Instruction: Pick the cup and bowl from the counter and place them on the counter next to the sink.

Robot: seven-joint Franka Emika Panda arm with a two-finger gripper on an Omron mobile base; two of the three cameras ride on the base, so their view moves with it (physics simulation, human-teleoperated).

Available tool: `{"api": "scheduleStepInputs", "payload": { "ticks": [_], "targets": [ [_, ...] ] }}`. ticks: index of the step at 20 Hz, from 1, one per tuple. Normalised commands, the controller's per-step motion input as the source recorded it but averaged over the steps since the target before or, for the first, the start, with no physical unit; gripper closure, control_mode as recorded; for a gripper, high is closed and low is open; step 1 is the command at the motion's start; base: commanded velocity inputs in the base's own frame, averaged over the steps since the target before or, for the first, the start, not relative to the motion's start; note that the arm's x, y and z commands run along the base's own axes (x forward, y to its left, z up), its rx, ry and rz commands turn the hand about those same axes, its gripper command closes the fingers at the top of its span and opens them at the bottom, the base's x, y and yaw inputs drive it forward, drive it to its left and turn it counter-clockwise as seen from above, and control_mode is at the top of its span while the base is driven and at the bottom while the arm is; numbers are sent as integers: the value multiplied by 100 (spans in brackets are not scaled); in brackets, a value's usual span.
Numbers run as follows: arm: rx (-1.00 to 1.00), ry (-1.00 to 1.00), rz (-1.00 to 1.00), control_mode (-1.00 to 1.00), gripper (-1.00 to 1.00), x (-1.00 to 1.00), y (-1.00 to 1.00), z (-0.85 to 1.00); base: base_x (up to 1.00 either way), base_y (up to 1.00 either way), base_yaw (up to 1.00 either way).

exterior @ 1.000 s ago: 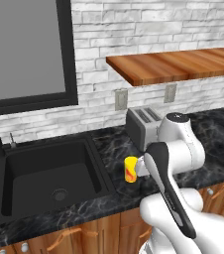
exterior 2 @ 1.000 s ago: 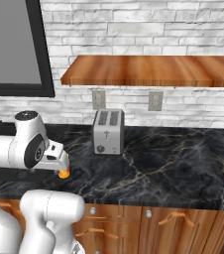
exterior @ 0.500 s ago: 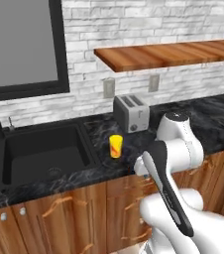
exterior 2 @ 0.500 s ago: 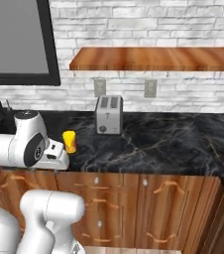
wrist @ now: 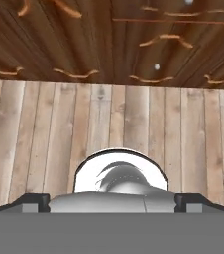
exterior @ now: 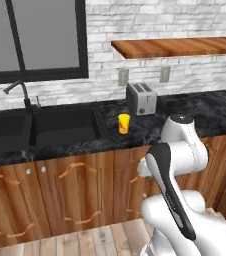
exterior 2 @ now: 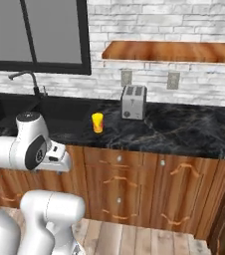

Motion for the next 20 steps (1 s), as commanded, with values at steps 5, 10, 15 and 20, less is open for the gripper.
{"api": "scheduleStepInputs", "payload": {
  "ticks": [5, 10, 15, 20],
  "targets": [
    [0, 0, 0, 100, -100, 0, 0, 0, -27, 58, 78],
    [0, 0, 0, 100, -100, 0, 0, 0, 6, 51, 79],
    [0, 0, 0, 100, -100, 0, 0, 0, 35, 49, 76],
    [0, 0, 0, 100, -100, 0, 0, 0, 11, 59, 84]
  ]
}}
